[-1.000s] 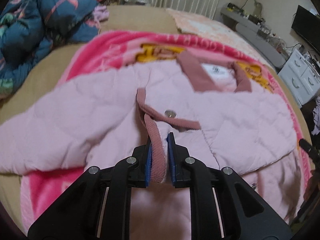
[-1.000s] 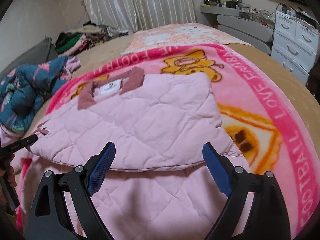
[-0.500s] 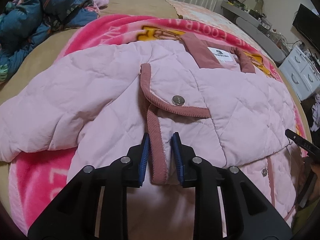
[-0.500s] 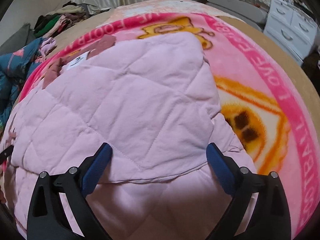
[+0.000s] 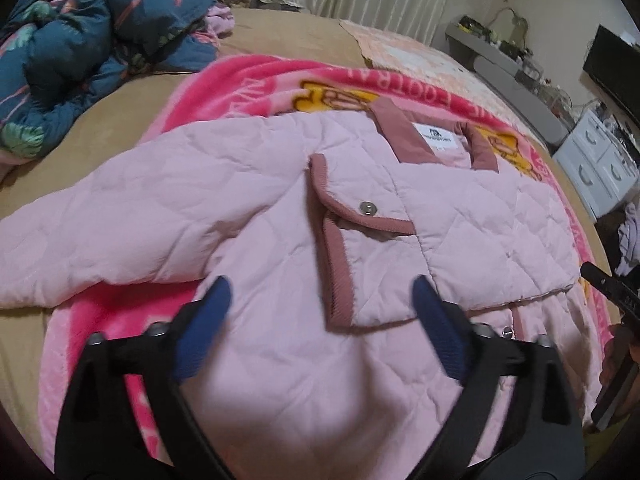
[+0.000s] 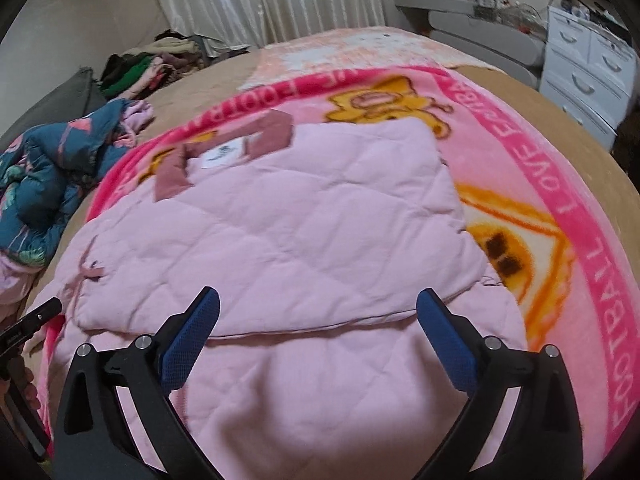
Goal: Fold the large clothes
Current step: 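Open the left tool and release the folded sleeve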
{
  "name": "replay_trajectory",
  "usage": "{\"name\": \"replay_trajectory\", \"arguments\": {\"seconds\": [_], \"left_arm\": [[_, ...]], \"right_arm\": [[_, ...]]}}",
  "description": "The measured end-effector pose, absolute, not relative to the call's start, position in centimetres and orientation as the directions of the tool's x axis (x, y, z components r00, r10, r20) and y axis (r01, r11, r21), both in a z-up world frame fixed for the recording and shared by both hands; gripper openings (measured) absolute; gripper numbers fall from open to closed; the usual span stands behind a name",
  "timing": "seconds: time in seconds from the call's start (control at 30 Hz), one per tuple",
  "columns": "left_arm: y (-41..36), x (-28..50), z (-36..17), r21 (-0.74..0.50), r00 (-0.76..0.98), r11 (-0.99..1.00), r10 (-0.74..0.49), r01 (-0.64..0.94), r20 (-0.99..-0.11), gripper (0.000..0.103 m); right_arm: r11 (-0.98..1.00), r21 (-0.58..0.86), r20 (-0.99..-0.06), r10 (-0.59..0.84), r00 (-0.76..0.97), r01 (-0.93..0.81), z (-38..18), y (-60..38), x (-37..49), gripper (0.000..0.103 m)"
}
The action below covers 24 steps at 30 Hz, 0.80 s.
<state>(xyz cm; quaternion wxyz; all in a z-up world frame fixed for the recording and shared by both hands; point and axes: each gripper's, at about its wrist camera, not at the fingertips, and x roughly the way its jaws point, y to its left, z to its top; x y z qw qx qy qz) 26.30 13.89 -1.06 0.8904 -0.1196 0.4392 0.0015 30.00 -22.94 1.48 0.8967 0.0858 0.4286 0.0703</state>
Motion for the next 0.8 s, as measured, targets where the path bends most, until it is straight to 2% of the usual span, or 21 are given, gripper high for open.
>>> {"name": "replay_trajectory", "arguments": {"seconds": [0.27,0.4,0.57,0.8], "left_arm": [[16.8,24.0,-0.6,-0.179,0.621,0.963,-0.017,-0.2,-0.784,0.094],[19.1,22.9,-0.7,-0.231,0.623,0.94,-0.025,-0.252,-0.782,0.094],[21.5,21.9,-0.7,-0.218,0.63,0.925,0.029,-0.31,-0.776,0.094],[25.7,20.8,-1.4,-0.265,0.634,0.879,0.053,-0.396,-0.771,0.094]], "right_arm": [[0.972,0.199,-0.736,0.233,0.635,-0.126,3.4,-18.9,28.6,0.099],[0.969,0.186,-0.729,0.248,0.638,-0.164,4.2,-16.6,28.2,0.099],[0.959,0.174,-0.721,0.277,0.635,-0.222,5.0,-13.1,27.6,0.099],[0.94,0.137,-0.716,0.312,0.624,-0.314,5.6,-7.7,26.9,0.099]]}}
